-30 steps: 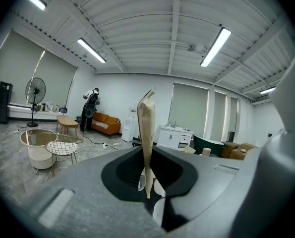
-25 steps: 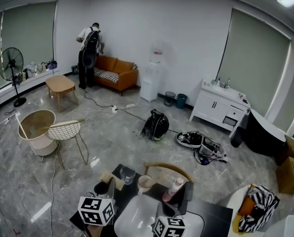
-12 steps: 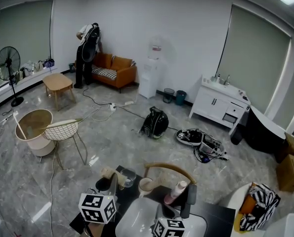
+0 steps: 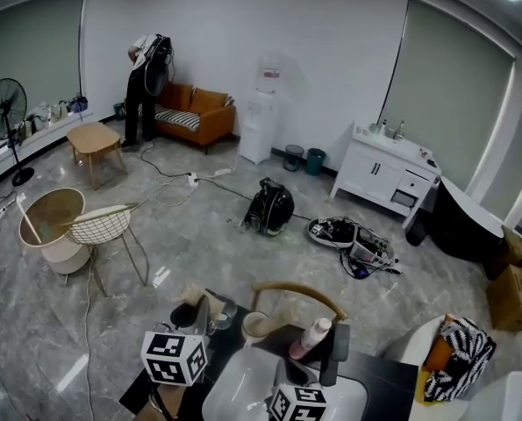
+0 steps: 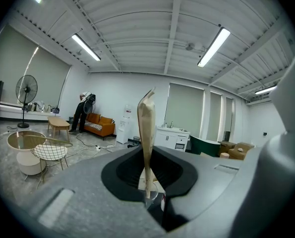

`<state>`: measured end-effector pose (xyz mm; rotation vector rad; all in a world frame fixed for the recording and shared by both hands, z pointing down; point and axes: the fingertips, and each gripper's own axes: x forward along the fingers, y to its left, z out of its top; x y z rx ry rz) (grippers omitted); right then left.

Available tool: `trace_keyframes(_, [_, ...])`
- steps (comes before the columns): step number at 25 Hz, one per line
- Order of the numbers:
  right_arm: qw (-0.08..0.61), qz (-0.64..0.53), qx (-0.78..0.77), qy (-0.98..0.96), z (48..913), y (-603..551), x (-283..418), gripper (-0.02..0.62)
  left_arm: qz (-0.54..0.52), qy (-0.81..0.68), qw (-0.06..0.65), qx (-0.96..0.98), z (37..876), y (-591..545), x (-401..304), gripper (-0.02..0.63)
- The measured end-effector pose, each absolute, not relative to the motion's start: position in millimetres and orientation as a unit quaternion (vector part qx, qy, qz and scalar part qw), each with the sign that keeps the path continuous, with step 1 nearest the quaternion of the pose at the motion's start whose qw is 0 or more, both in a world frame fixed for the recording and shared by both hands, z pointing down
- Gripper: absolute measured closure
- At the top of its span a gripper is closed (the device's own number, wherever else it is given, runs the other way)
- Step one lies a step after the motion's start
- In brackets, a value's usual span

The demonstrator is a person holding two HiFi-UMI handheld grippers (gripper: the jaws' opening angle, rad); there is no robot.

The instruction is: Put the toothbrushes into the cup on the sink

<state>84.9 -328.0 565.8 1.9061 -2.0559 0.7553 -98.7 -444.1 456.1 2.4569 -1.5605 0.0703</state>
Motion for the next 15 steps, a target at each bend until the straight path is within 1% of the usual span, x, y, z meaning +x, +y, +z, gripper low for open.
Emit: trace_keyframes(15, [0.122, 0.274, 0.659, -0.690, 585, -339, 94, 0.592, 0.053, -0.524, 0.131, 0.840, 488, -477, -79, 0.566])
